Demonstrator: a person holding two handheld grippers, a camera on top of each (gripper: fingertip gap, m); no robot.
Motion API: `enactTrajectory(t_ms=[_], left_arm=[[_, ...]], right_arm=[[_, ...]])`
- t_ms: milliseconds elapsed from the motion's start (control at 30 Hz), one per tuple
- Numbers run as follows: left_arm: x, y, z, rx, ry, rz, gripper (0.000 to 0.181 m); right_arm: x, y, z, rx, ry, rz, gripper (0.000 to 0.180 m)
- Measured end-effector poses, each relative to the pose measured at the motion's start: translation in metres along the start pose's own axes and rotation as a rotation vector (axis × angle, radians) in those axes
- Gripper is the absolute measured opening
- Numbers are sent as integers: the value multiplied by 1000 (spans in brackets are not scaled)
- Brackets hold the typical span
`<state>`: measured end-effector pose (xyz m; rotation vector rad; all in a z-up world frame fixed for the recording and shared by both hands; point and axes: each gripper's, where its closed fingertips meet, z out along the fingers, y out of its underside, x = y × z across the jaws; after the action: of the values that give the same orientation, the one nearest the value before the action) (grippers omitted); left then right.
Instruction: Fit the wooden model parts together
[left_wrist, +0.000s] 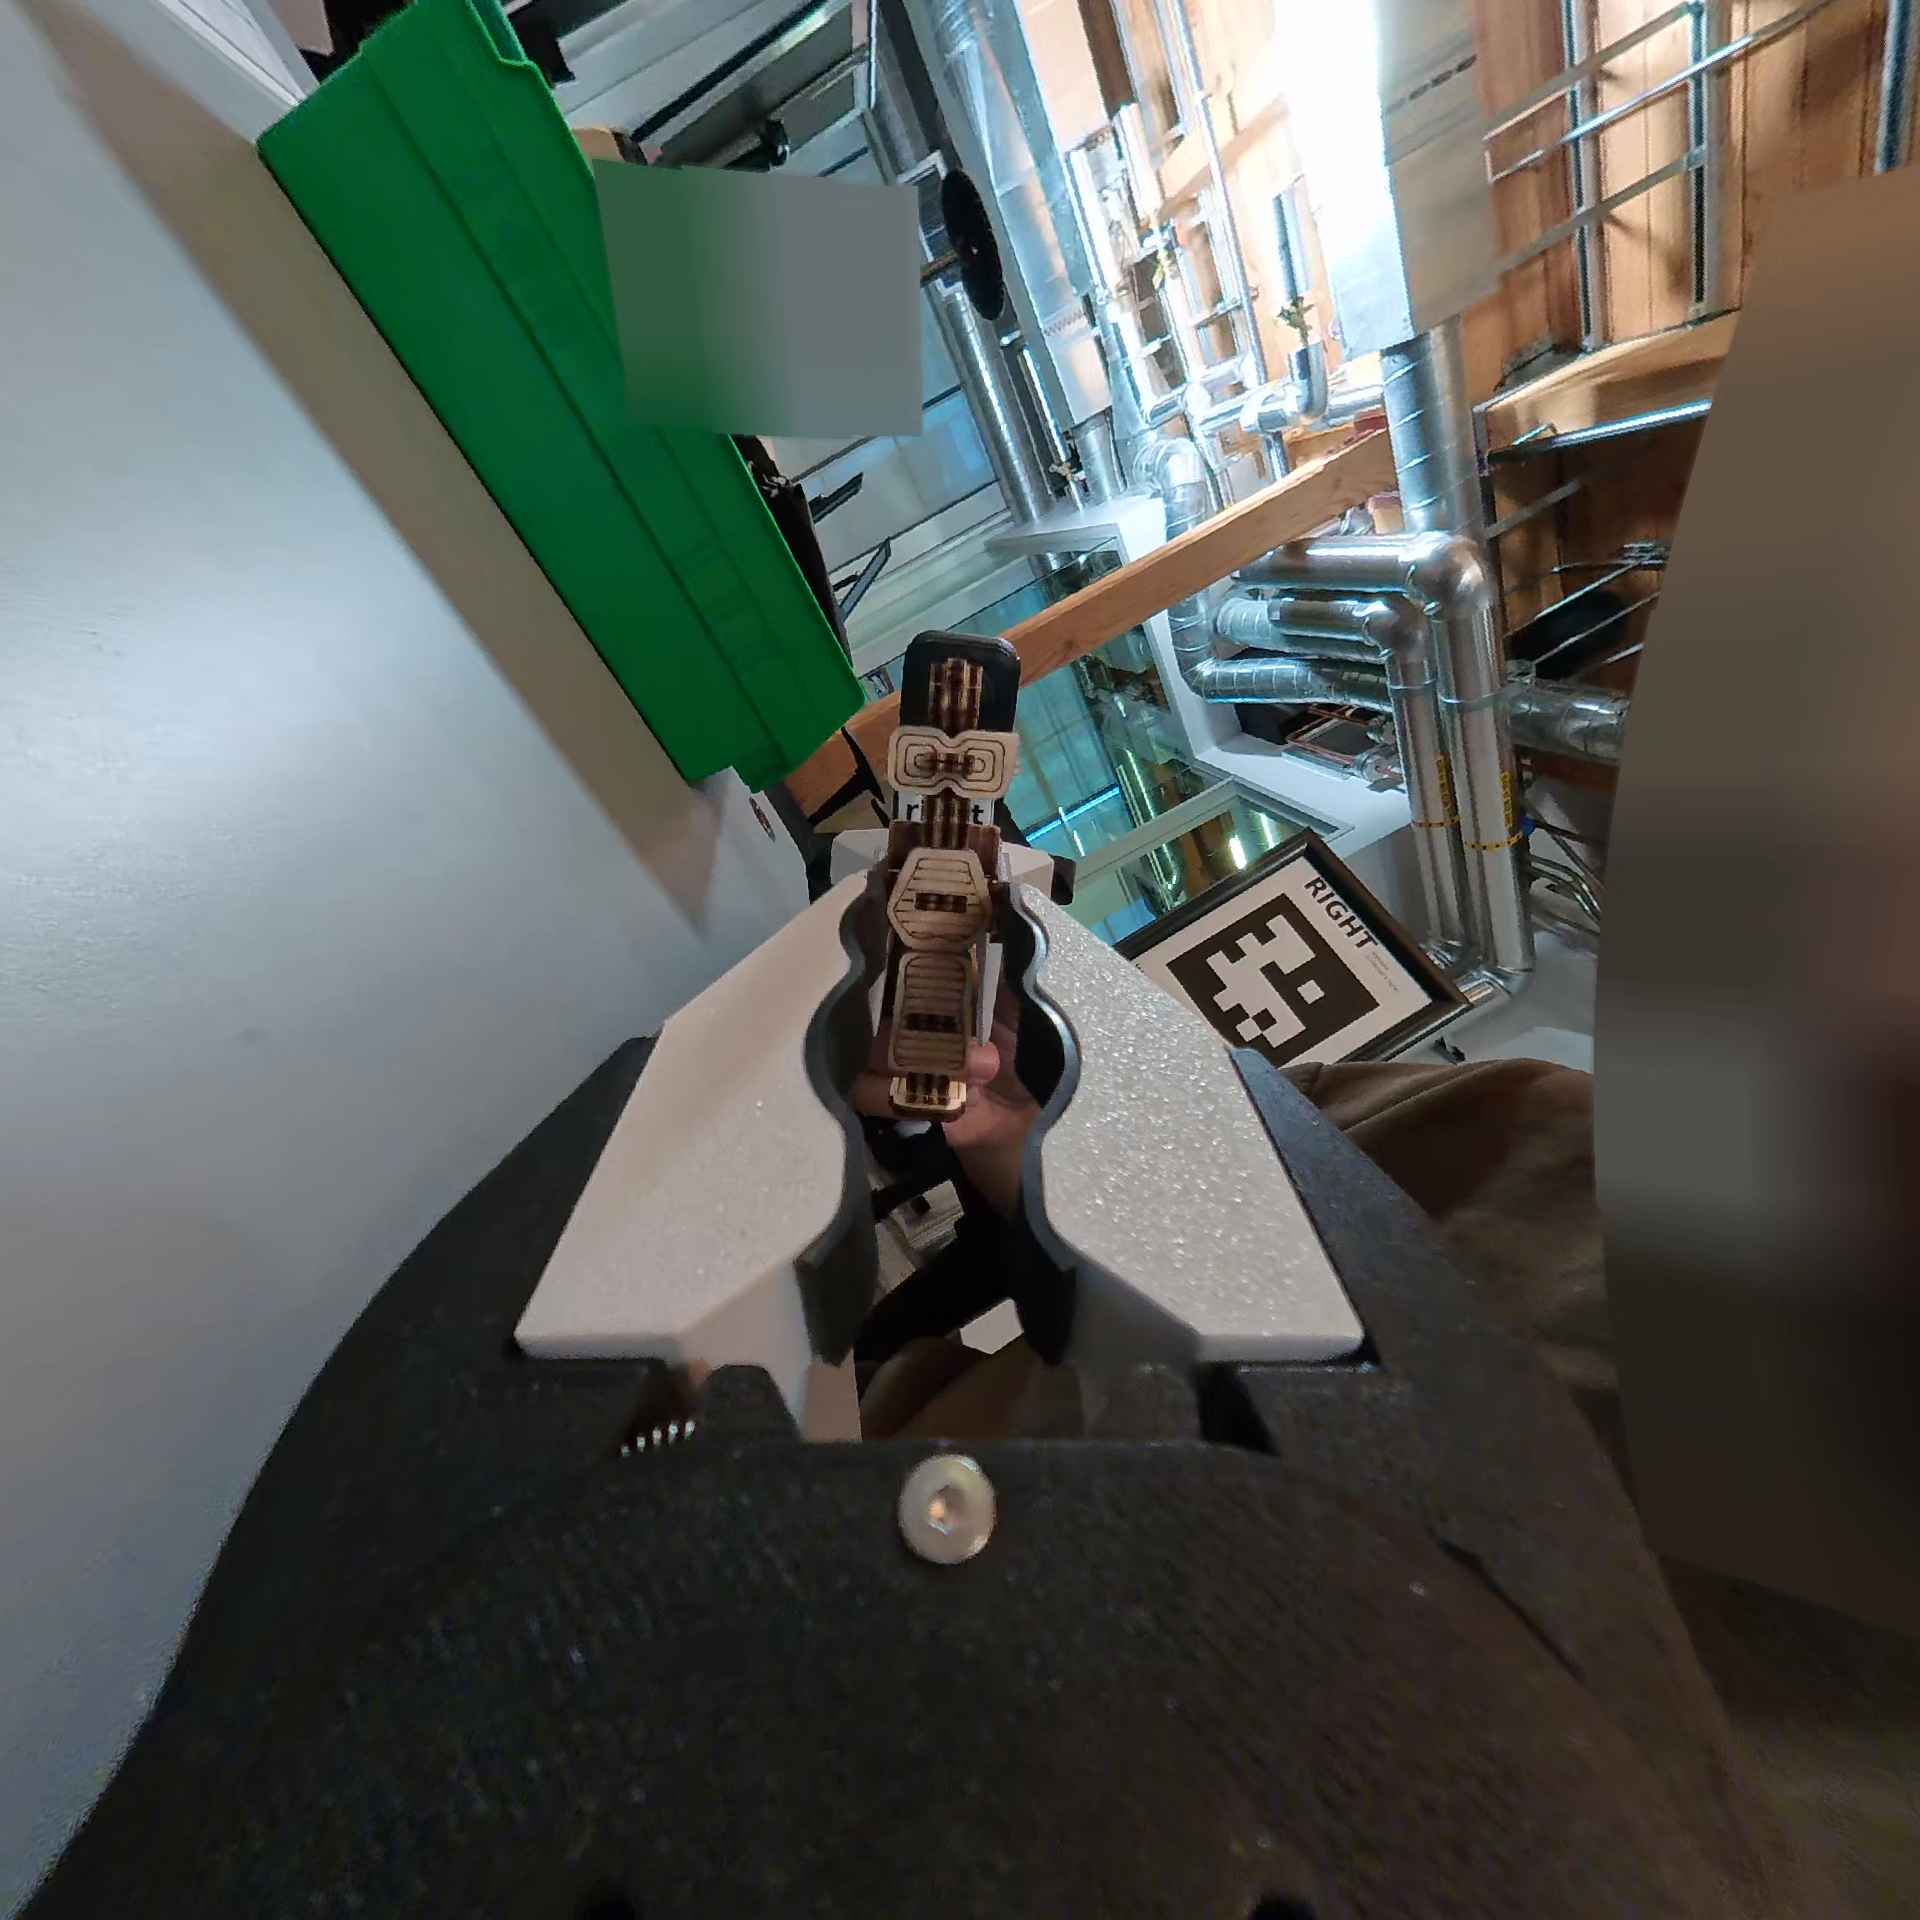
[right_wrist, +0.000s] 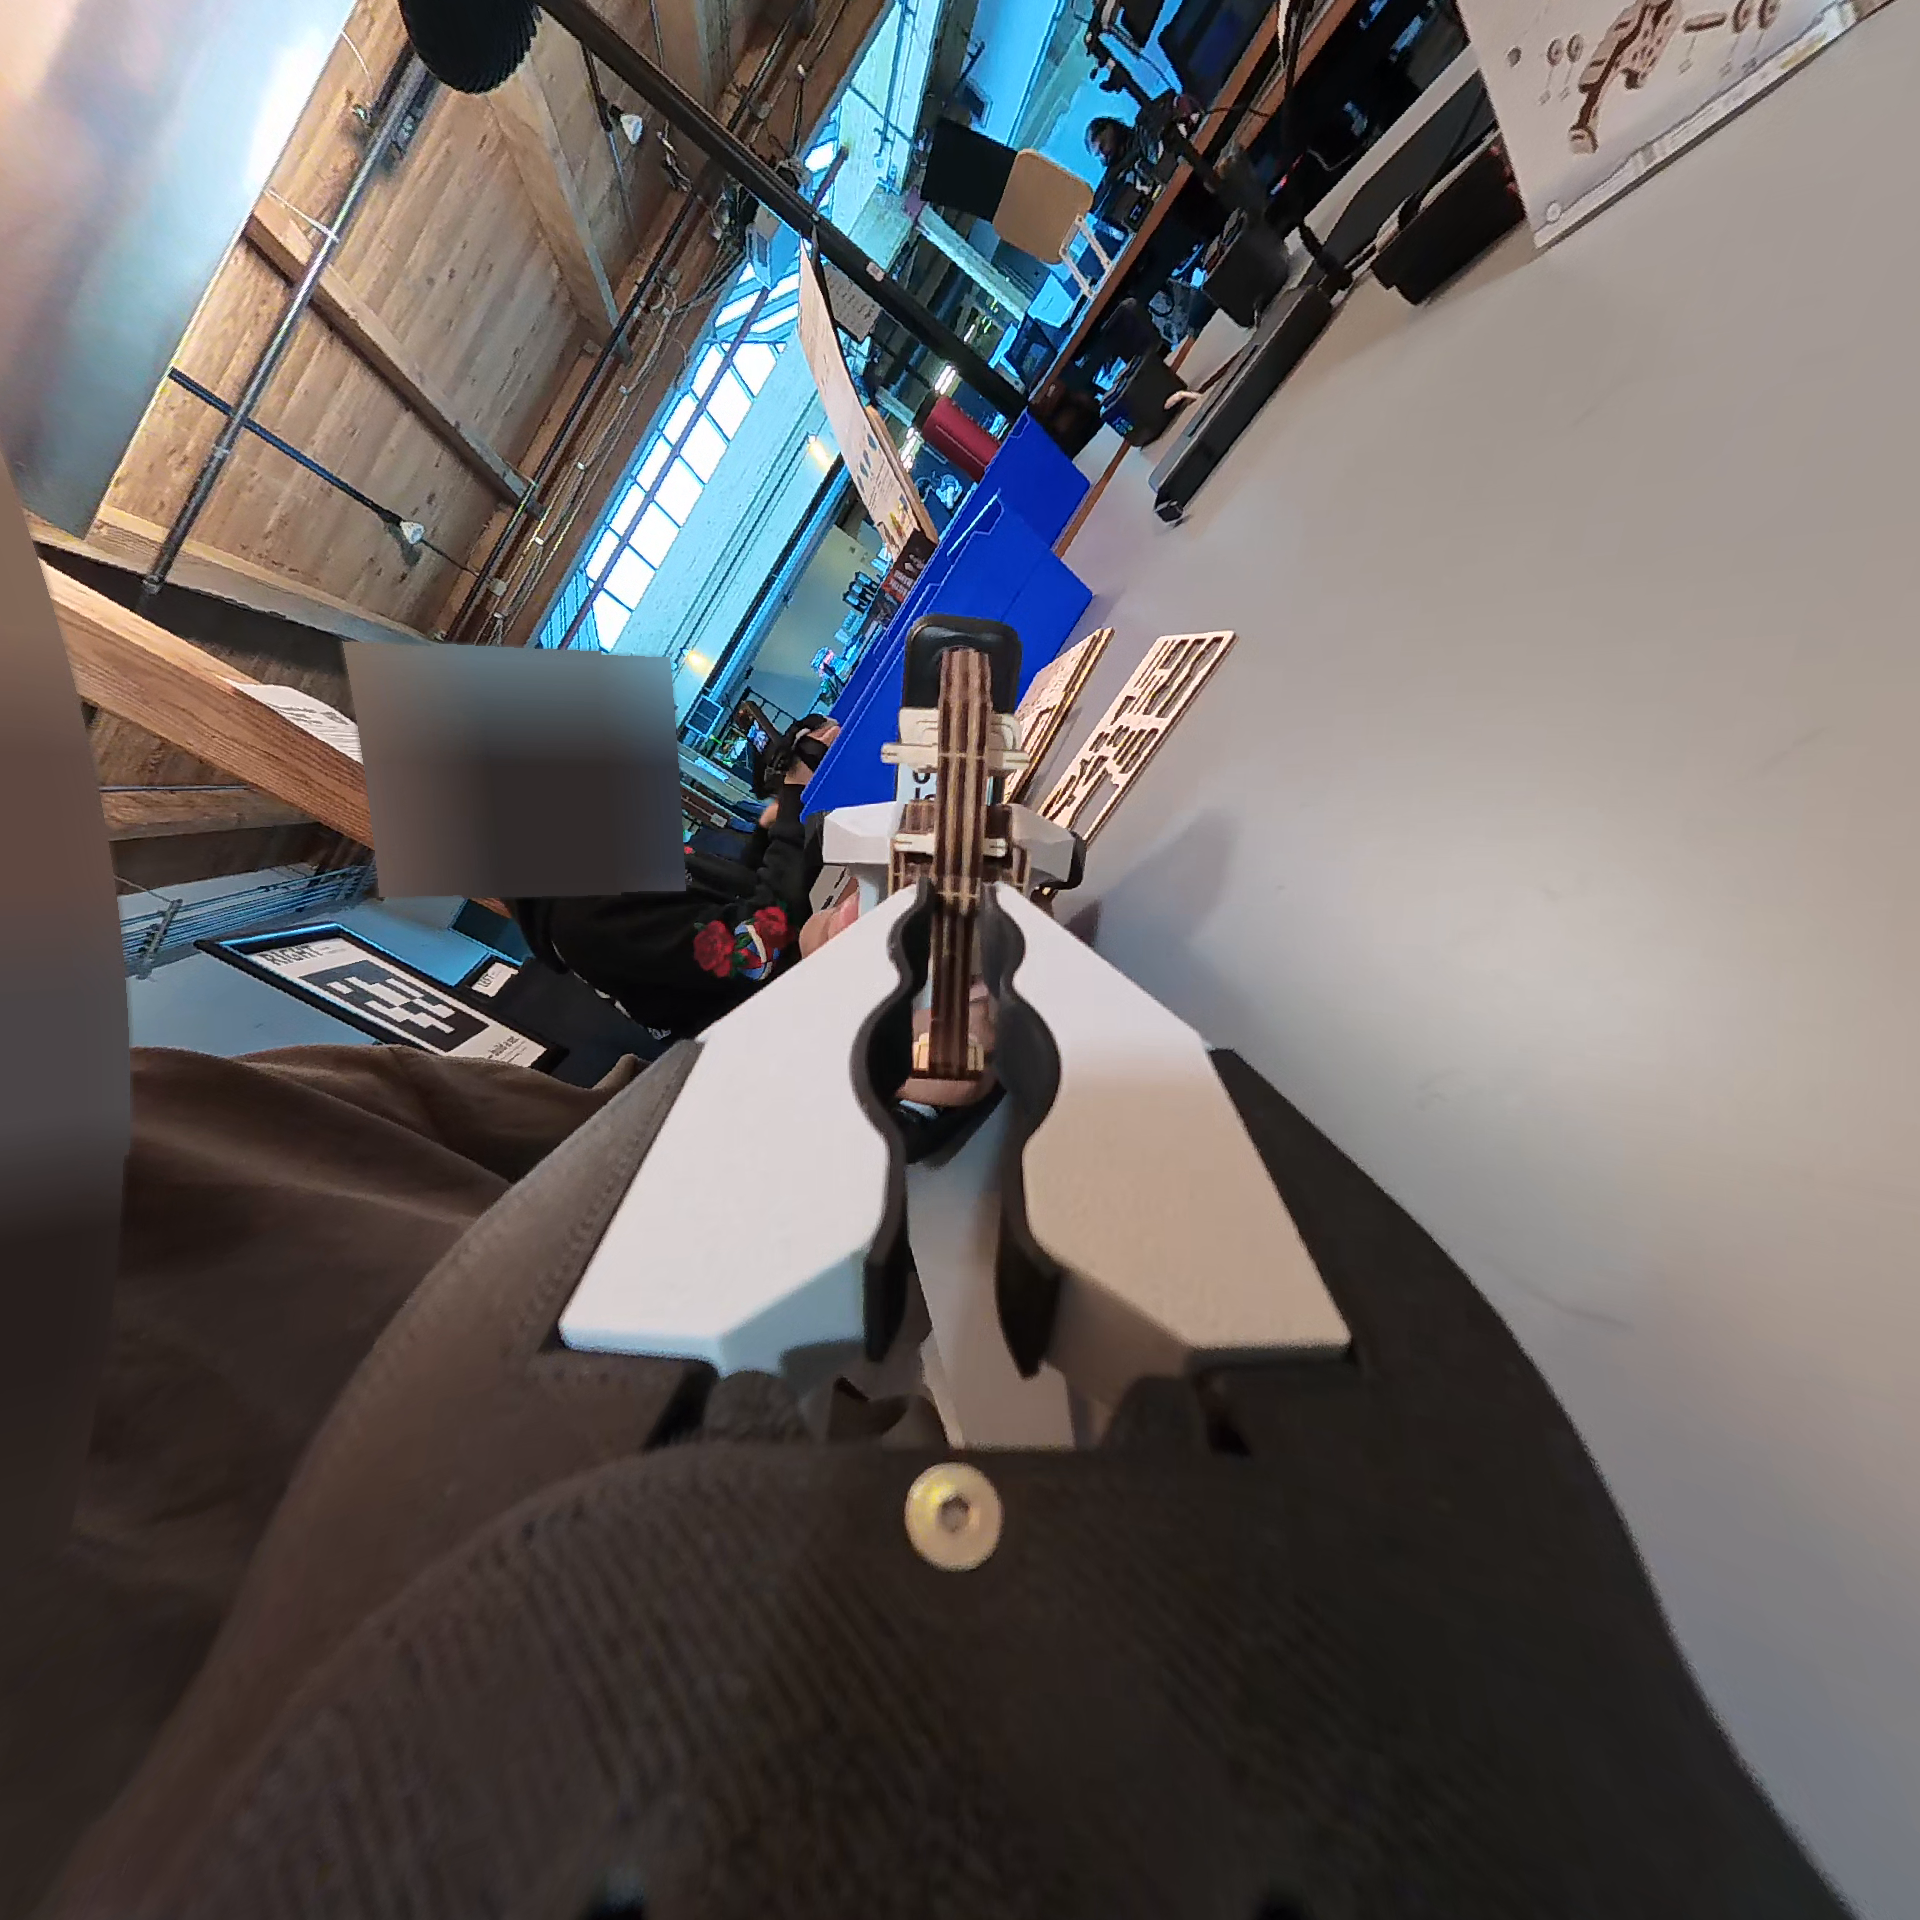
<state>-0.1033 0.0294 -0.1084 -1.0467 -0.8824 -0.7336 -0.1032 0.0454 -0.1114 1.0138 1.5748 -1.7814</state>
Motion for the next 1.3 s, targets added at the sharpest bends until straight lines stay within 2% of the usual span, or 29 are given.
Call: enactTrajectory(t_ms=[333, 400, 467, 767, 900, 1233, 1300], left_arm=[[1, -1, 0, 0, 8, -8, 17], [0, -1, 0, -1, 11, -22, 35], [0, 1, 1, -6, 14, -37, 44], [-2, 9, 5, -49, -19, -4, 41], [1, 12, 6, -64, -8, 12, 24], [-1, 10, 4, -59, -32, 39, 24], [-1, 5, 1, -34, -35, 32, 24]], right_arm=[[-1, 0, 0, 3, -10, 9, 7], [0, 1, 0, -2, -5, 2, 7], [-1, 1, 0, -5, -7, -1, 7], [-5, 8, 5, -37, -14, -21, 7], [-3, 9, 6, -37, -7, -21, 7], [1, 7, 7, -29, -9, -6, 7], [3, 4, 5, -18, 2, -10, 13]])
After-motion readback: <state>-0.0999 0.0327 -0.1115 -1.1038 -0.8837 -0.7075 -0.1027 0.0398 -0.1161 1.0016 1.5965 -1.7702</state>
